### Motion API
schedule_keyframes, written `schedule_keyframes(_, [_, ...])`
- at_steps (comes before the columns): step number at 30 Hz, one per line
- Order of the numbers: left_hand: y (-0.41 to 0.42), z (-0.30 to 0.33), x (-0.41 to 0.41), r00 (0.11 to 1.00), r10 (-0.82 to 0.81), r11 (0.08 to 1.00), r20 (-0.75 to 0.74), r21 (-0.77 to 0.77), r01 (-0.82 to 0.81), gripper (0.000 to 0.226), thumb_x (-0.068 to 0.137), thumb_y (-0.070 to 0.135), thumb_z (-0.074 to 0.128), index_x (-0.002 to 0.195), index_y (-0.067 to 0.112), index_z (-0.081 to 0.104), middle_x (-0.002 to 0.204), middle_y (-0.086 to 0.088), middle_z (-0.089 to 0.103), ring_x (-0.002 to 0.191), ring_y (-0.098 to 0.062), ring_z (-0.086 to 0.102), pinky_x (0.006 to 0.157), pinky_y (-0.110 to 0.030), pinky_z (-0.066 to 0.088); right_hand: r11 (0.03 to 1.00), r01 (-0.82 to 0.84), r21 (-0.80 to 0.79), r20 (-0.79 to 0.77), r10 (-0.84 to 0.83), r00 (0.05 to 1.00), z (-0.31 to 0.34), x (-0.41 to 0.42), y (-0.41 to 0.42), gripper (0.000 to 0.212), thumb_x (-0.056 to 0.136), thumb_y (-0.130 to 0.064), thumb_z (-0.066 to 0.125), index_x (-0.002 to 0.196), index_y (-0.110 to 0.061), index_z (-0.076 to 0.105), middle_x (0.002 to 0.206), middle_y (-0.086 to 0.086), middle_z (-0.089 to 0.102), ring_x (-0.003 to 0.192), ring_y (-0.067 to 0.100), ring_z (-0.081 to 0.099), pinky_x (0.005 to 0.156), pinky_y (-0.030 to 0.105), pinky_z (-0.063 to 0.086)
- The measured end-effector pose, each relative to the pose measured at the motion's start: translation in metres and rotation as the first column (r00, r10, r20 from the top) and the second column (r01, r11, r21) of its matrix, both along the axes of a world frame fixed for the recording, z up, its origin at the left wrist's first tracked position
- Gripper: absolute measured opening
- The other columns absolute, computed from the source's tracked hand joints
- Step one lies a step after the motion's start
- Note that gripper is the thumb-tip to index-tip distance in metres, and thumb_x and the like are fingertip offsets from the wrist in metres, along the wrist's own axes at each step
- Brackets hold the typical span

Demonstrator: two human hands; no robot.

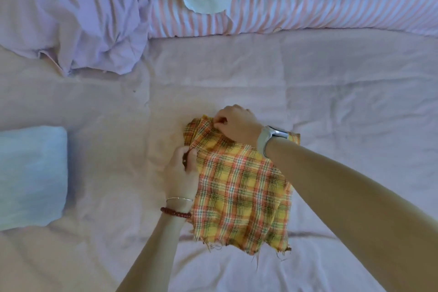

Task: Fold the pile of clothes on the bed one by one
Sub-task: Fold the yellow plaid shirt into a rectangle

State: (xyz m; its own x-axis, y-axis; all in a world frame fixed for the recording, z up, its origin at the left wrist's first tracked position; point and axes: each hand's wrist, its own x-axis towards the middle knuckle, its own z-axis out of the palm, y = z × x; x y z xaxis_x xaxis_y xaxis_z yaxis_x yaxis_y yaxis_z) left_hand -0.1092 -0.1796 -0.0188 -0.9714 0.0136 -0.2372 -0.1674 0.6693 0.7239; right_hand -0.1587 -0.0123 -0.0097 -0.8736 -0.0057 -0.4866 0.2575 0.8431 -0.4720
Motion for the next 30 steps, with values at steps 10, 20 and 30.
schedule_keyframes(10, [-0.007, -0.003, 0.002, 1.0, 0.014, 0.998, 0.013, 0.057, -0.015, 0.02, 0.097, 0.016, 0.042, 0.103, 0.002, 0.055, 0.063, 0.008, 0.047, 0.051, -0.007, 0.042, 0.05, -0.012, 0.039, 0.992, -0.124, -0.003, 0.075, 0.123, 0.989, 0.0, -0.025, -0.013, 0.021, 0.093, -0.035, 0.05, 0.103, -0.019, 0.06, 0.105, -0.001, 0.06, 0.088, 0.018, 0.057, 0.072, 0.031, 0.047])
schedule_keyframes(20, [-0.011, -0.002, 0.015, 0.99, -0.053, 0.998, 0.132, 0.036, 0.049, 0.02, 0.095, 0.029, 0.046, 0.086, 0.011, 0.049, 0.055, 0.006, 0.043, 0.043, -0.008, 0.041, 0.04, -0.016, 0.033, 1.0, 0.009, 0.024, -0.134, -0.006, 0.991, 0.005, -0.037, -0.018, 0.027, 0.098, -0.028, 0.043, 0.113, -0.026, 0.066, 0.112, -0.003, 0.066, 0.103, 0.019, 0.058, 0.086, 0.032, 0.047])
schedule_keyframes(30, [-0.014, -0.002, -0.001, 0.976, 0.069, 0.998, 0.206, -0.011, -0.068, 0.02, 0.094, 0.035, 0.048, 0.096, 0.016, 0.054, 0.075, 0.007, 0.056, 0.062, -0.003, 0.051, 0.051, -0.016, 0.035, 0.987, 0.135, 0.087, -0.669, -0.042, 0.742, -0.003, 0.068, -0.027, 0.038, 0.086, -0.011, 0.041, 0.119, -0.009, 0.059, 0.109, 0.006, 0.064, 0.103, 0.023, 0.056, 0.094, 0.048, 0.038])
